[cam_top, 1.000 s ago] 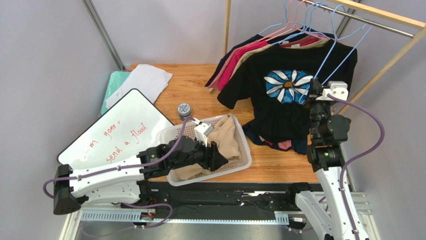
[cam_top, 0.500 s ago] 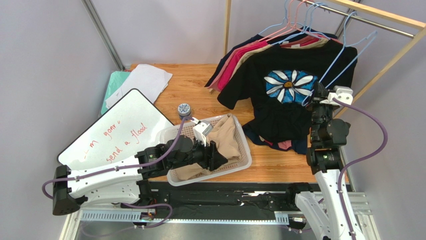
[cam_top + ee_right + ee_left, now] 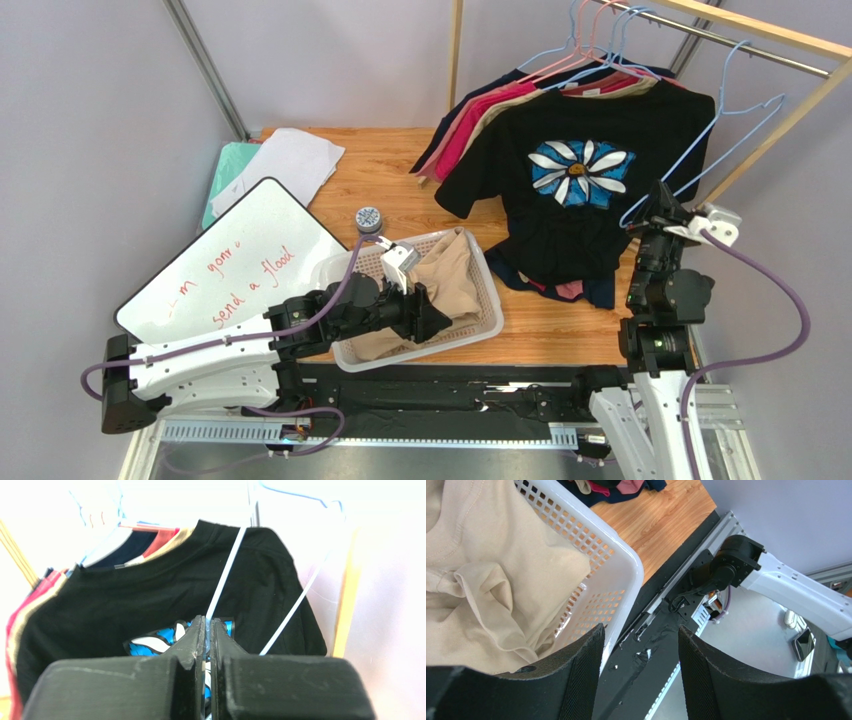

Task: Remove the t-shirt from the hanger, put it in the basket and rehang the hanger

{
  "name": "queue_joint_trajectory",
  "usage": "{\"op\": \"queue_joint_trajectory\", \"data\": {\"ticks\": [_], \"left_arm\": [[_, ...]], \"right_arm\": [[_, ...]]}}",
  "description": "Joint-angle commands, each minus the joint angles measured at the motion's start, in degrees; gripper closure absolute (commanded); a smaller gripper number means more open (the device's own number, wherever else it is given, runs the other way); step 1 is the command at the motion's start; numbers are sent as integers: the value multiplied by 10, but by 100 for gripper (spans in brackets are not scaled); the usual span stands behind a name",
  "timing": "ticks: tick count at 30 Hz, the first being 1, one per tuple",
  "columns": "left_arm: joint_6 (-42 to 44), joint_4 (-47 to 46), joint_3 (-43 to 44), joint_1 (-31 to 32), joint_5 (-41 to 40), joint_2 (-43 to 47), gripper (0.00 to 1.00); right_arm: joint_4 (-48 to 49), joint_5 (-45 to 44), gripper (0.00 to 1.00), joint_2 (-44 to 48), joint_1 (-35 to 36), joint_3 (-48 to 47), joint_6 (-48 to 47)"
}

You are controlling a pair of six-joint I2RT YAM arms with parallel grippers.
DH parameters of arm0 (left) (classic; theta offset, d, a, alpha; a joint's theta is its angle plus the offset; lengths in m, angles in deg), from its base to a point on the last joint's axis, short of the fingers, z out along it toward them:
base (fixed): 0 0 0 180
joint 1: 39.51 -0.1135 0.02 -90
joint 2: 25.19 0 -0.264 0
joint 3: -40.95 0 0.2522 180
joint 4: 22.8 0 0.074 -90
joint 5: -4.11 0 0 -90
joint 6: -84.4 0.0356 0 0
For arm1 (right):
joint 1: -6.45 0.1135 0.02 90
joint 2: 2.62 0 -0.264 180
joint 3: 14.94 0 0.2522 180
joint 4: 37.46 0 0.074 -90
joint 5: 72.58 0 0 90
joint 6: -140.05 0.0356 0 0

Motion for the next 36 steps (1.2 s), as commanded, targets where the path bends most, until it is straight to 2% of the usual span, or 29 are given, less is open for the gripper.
{"op": "queue_joint_trajectory", "data": {"ticks": [1,5,11,12,13,15,16,19,21,24,25,30,33,36], "left_arm": [[3,-2,-6,3,-5,24,38],[-2,10,-12,3,-7,41,38],[-14,9,-30,3,-8,70,38],[-15,9,-32,3,-7,72,38],[-16,9,-35,3,-4,76,39],[-20,6,-40,4,0,85,39],[-21,4,-45,3,2,89,38],[-26,0,-57,4,3,106,38],[-24,-6,-63,4,3,119,38],[-16,-12,-64,4,2,122,38],[-13,-13,-64,3,3,120,38],[-3,-25,-66,4,8,113,38],[2,-34,-74,4,10,125,38],[6,-53,-90,4,10,146,37]], "right_arm": [[-44,-31,100,43,-2,-1,47],[-101,-64,100,58,-3,-16,71],[-211,-53,98,68,-3,-66,150],[-227,-50,93,60,-3,-77,162],[-242,-50,76,54,-3,-86,163],[-298,-35,62,31,-3,-117,160],[-321,-29,49,24,-3,-128,157],[-404,2,33,9,-3,-166,152],[-484,10,27,5,-3,-195,160],[-553,49,25,14,-2,-208,171],[-566,59,22,19,-3,-214,174],[-625,185,17,24,-3,-257,168],[-661,268,22,8,-3,-328,150],[-679,313,23,-10,-3,-407,149]]}}
